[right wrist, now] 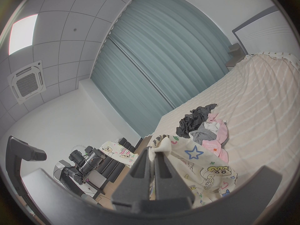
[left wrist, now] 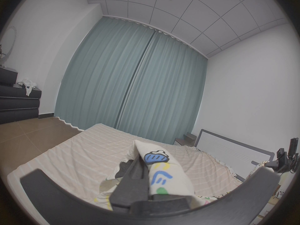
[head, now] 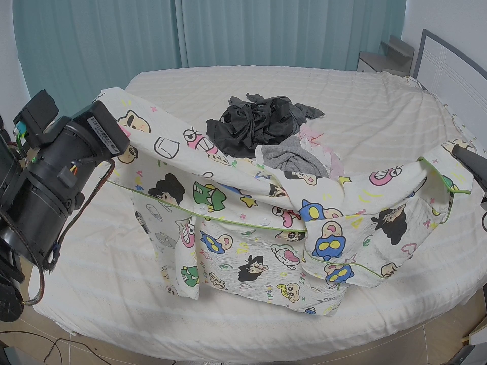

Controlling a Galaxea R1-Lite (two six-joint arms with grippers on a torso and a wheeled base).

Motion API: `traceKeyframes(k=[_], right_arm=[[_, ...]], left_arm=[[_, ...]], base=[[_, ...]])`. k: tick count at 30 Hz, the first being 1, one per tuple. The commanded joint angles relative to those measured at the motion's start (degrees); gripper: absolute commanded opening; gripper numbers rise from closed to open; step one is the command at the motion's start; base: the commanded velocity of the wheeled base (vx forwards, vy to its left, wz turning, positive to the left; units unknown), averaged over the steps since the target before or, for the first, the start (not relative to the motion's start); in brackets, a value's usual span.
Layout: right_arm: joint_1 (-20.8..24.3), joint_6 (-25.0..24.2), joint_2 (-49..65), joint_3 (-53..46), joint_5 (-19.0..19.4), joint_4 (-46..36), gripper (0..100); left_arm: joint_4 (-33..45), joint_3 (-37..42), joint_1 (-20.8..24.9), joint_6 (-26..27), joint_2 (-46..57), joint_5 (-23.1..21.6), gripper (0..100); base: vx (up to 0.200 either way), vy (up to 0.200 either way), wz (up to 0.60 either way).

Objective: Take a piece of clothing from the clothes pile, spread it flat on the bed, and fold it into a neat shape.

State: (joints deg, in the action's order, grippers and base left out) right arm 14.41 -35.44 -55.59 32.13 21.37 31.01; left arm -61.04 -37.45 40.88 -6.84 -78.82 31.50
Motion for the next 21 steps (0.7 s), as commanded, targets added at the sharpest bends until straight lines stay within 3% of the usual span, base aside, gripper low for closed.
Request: traceKeyframes(k=[1, 21], right_arm=[[0.0, 0.02, -0.66, 0.3, 0.51, 0.1, 0], [-0.08, 0.02, -1.19, 0.47, 0.6, 0.1, 0]], left_arm=[[0.04, -0.08, -0.01, -0.02, -0.01, 0.05, 0], [0.04, 0.18, -0.01, 0.95, -0.37, 0.4, 0]], base=[[0.0, -0.2, 0.0], [0.0, -0.2, 0.0]])
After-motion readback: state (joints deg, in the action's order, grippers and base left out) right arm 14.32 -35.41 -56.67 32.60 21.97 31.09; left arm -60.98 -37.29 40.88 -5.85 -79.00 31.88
